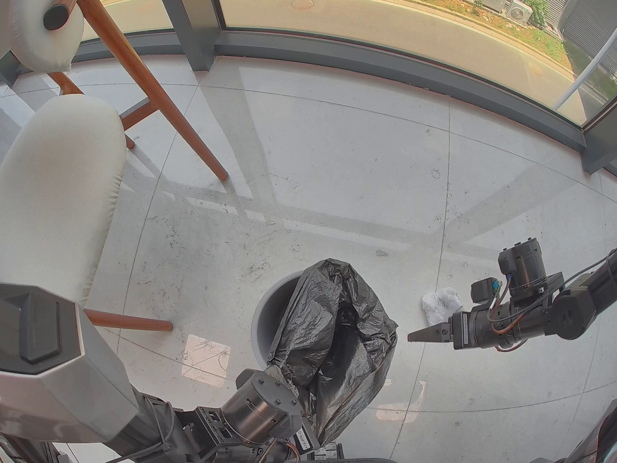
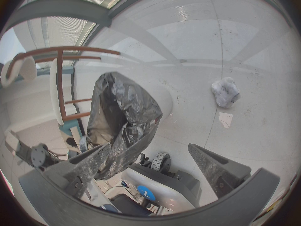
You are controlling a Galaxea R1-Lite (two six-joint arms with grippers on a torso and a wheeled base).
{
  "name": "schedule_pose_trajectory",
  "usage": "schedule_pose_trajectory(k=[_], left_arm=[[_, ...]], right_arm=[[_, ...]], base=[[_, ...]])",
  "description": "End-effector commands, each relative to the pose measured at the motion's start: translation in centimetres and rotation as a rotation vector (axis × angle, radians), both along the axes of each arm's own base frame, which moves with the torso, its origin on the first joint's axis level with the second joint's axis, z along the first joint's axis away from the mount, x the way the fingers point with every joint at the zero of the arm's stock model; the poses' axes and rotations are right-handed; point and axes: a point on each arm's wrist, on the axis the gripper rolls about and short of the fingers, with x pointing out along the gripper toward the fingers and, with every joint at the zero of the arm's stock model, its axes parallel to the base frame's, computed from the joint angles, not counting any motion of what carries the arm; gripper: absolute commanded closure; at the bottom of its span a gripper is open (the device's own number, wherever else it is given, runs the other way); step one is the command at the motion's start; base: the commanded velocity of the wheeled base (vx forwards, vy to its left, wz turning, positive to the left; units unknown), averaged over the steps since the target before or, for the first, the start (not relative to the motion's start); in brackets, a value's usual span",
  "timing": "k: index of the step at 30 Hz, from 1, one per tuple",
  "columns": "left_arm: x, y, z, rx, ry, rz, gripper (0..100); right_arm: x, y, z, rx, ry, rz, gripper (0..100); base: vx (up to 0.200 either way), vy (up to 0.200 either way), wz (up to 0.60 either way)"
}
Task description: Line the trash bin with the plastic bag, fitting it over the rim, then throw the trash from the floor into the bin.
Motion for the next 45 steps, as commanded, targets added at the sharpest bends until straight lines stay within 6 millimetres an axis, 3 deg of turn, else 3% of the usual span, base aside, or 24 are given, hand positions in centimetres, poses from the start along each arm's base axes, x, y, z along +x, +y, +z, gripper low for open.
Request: schedule_pose_trajectory(k=[1,2,3,9,10,14,15,21,28,34,40,45], left_arm=[[-0.4,0.4,-0.3,0.018,0.013,-0.006,100],[-0.7,0.7,-0.5,0.034,0.014,-0.024,100],[-0.8,0.8,-0.6,0.042,0.012,-0.034,0],[-1.3,1.9,-0.8,0.086,-0.012,-0.050,0],[-1.3,2.3,0.7,0.040,-0.045,-0.036,0],[-0.8,2.9,2.8,-0.029,-0.093,-0.004,0],[-0.9,3.4,4.2,-0.074,-0.129,0.006,0],[-0.1,4.6,6.3,-0.143,-0.193,0.070,0],[2.1,5.8,6.6,-0.130,-0.230,0.138,0],[5.5,7.6,6.4,-0.114,-0.267,0.181,0],[8.3,8.8,8.1,-0.159,-0.404,0.086,0],[9.9,8.1,8.2,-0.157,-0.511,-0.010,0]], right_arm=[[0.3,-0.7,1.0,0.017,-0.031,-0.033,0],[0.3,-0.8,0.9,0.016,-0.030,-0.038,0],[0.3,-0.9,0.9,0.015,-0.031,-0.040,0],[0.4,-1.5,0.8,0.005,-0.029,-0.062,0],[0.5,-1.9,0.7,0.004,-0.025,-0.075,0],[0.6,-2.2,0.7,0.002,-0.026,-0.086,0],[0.6,-2.2,0.7,0.003,-0.027,-0.089,0],[0.6,-2.3,0.6,0.000,-0.022,-0.092,0],[0.6,-2.3,0.5,-0.002,-0.021,-0.089,0],[0.6,-2.2,0.4,-0.003,-0.019,-0.087,0],[0.3,-2.2,0.3,-0.009,-0.013,-0.082,0],[0.1,-2.2,0.2,-0.010,-0.007,-0.081,0]], base=[[0.000,0.000,0.00],[0.000,0.000,0.00],[0.000,0.000,0.00],[0.000,0.000,0.00],[0.000,0.000,0.00],[0.000,0.000,0.00],[0.000,0.000,0.00],[0.000,0.000,0.00],[0.000,0.000,0.00],[0.000,0.000,0.00],[0.000,0.000,0.00],[0.000,0.000,0.00]])
